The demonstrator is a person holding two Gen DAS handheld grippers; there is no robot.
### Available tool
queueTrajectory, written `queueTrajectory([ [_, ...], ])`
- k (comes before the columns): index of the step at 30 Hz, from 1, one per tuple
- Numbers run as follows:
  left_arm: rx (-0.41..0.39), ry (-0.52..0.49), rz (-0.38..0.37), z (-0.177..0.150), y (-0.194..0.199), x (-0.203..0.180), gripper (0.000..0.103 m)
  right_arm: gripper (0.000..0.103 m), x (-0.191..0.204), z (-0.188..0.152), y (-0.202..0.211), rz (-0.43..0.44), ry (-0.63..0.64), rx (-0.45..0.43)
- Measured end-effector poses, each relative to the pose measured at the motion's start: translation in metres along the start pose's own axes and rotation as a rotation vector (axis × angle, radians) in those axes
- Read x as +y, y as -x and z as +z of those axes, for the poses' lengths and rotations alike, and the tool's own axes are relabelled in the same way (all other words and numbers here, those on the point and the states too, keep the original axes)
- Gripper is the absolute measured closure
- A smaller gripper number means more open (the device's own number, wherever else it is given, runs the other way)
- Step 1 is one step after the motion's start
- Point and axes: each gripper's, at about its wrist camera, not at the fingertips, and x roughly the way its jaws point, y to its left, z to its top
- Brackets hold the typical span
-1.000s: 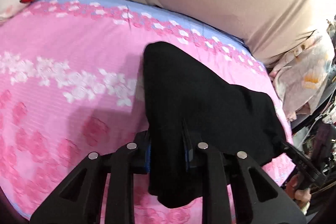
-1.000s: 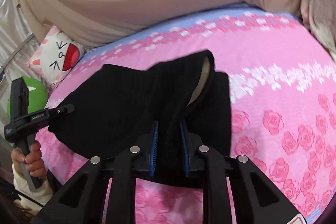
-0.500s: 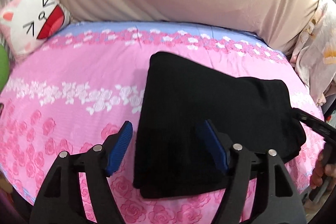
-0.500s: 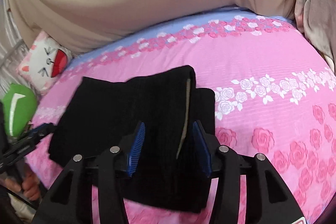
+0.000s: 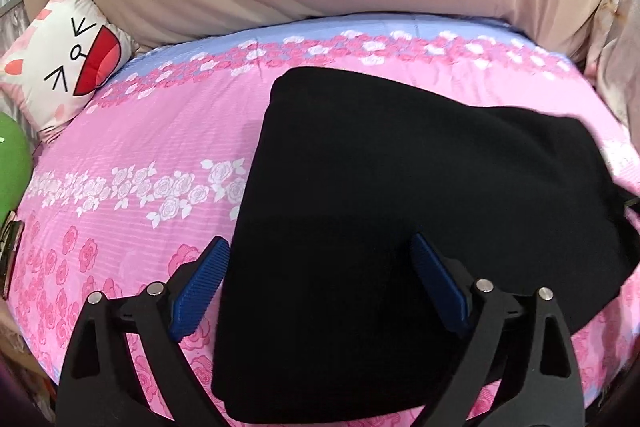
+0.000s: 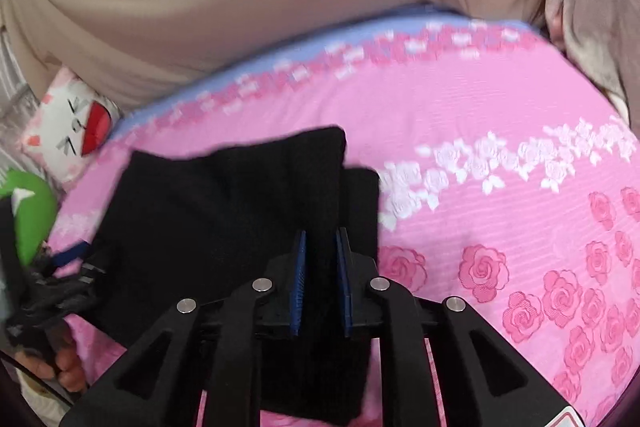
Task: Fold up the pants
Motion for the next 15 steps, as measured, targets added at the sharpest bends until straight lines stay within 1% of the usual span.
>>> queueTrajectory([
  [1, -0.001, 0.001, -0.001, 0.000, 0.000, 0.001, 0.013, 0.086, 0.005, 0.001, 0.011, 0.013, 0.005, -0.031],
  [3, -0.002, 0.001, 0.002, 0.000, -0.001, 0.001, 0.012, 0.086, 0.026, 0.002, 0.031, 0.055, 0.065, -0.070],
  [4, -0.001, 0.001, 0.005, 0.000, -0.001, 0.001, 0.012, 0.086, 0.037, -0.001, 0.034, 0.067, 0.109, -0.063],
  [5, -0.002, 0.000, 0.006, 0.000, -0.001, 0.001, 0.012, 0.086, 0.044, -0.004, 0.034, 0.059, 0.134, -0.053],
  [7, -0.001, 0.004, 0.012, 0.000, -0.002, 0.001, 0.011, 0.086, 0.051, -0.012, 0.034, 0.047, 0.163, -0.042],
  [9, -0.005, 0.003, 0.027, 0.000, -0.002, 0.000, 0.008, 0.086, 0.055, -0.018, 0.030, 0.064, 0.179, -0.020],
  [10, -0.007, 0.002, 0.034, -0.001, -0.002, 0.000, 0.007, 0.087, 0.056, -0.021, 0.027, 0.078, 0.185, -0.001],
  [11, -0.006, 0.003, 0.035, -0.001, -0.003, -0.001, 0.007, 0.094, 0.053, -0.026, 0.019, 0.070, 0.199, 0.035],
  [12, -0.007, 0.003, 0.036, -0.001, -0.003, -0.001, 0.007, 0.095, 0.047, -0.032, 0.012, 0.026, 0.207, 0.059],
  [13, -0.008, -0.001, 0.032, -0.001, -0.003, -0.001, 0.007, 0.103, 0.036, -0.037, 0.002, -0.008, 0.198, 0.084],
  [14, -0.008, -0.003, 0.034, -0.001, -0.003, -0.001, 0.007, 0.103, 0.027, -0.038, 0.003, 0.022, 0.168, 0.082],
  [15, -0.011, -0.004, 0.040, -0.002, -0.002, -0.001, 0.007, 0.102, 0.022, -0.035, 0.010, 0.053, 0.112, 0.083],
])
